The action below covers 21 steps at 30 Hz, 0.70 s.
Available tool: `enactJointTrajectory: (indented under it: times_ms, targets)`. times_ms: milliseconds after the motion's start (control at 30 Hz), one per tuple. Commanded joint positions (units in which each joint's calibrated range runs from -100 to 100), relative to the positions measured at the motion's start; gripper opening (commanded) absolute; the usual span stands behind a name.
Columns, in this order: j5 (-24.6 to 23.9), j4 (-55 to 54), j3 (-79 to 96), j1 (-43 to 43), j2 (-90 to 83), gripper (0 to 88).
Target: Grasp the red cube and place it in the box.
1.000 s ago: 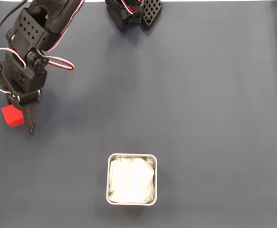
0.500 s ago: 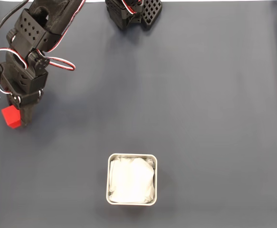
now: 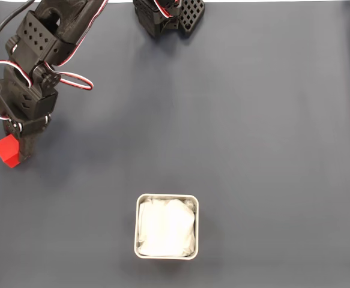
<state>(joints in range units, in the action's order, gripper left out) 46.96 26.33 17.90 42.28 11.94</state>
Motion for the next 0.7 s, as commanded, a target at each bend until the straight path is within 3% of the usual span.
enactJointTrajectory:
  times_ms: [0,667]
  targets:
    - [0.39,-0.84,-2.85,-0.38,-0.33,5.7]
    - [2.25,0.47,-3.94,-1.52,-5.53,6.1]
